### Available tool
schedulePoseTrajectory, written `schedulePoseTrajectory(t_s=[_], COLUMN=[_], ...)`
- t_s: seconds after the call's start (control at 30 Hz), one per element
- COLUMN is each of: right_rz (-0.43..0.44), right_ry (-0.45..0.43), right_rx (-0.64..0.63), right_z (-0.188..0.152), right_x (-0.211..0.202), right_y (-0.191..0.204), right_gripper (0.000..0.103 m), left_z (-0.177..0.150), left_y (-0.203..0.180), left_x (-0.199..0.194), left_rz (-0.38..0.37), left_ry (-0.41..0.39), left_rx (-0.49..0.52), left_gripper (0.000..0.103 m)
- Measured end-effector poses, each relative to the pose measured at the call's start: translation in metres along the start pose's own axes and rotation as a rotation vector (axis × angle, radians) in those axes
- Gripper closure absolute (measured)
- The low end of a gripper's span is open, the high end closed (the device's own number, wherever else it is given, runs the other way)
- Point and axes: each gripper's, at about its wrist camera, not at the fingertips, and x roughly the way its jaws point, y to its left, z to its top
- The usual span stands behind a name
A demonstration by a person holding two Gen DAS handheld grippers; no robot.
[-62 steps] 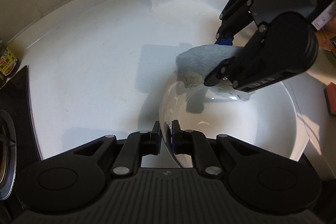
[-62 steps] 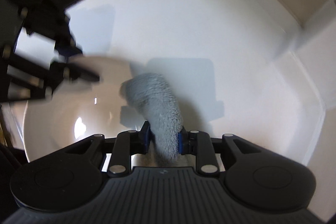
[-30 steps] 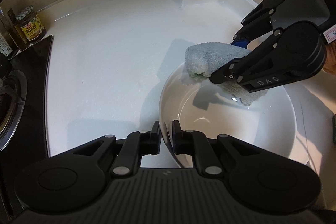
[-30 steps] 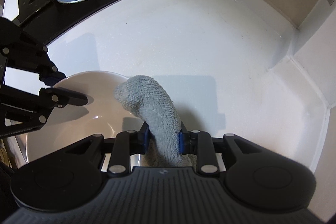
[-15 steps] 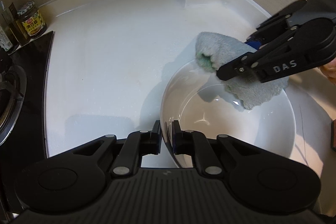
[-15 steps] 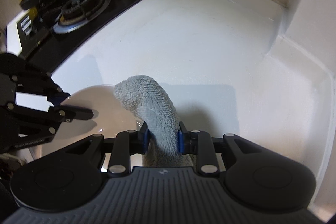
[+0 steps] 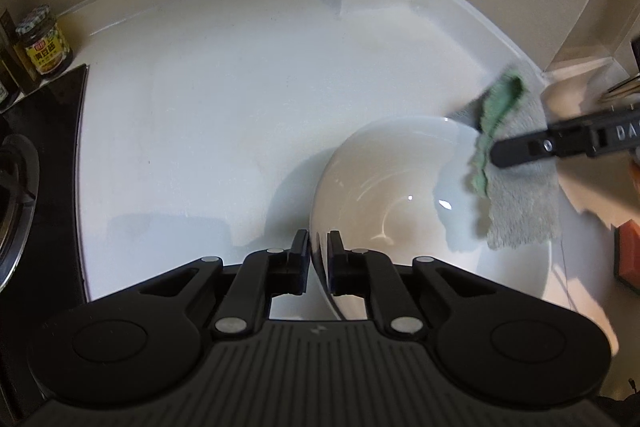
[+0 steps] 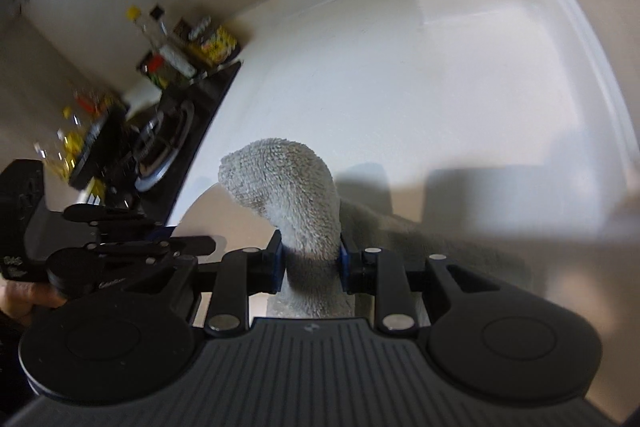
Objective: Clean bowl
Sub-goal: 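Lift the cloth out of the bowl and roll the right tool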
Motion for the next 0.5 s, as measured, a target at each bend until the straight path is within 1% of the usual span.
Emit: schedulePoseTrajectory(t_s=[0.13,0.27,0.4,0.43,0.47,0.5], right_rz=[0.048,0.107,0.148,0.154,0.144,0.113], right_ry=[-0.075,-0.144,-0.198,-0.212,-0.229,-0.242], right_rx=[0.105,0.226,0.312,0.327,0.334,0.333], right_z=[-0.02,-0.033,-0.043,-0.044,-0.045,-0.045], right_x=[-0.013,-0.019,-0.024,-0.026,-0.028,-0.03], right_y=[-0.015,-0.028,-0.039,-0.041,-0.042,-0.043], right_gripper=[0.08,0.08,0.081,0.083,0.088,0.088], left_z=[0.007,0.012,0.013,0.013,0.013,0.012], left_y=[0.0,-0.004,-0.006,-0.007,-0.008,-0.008], left_x=[0.0,0.005,0.004,0.004,0.003,0.003], left_rz=[-0.002,-0.006,0.001,0.002,0.004,0.005], left_ry=[0.002,0.021,0.026,0.027,0.027,0.026], left_rx=[0.024,0.054,0.086,0.091,0.092,0.094], left_gripper=[0.096,0.097,0.098,0.098,0.098,0.098])
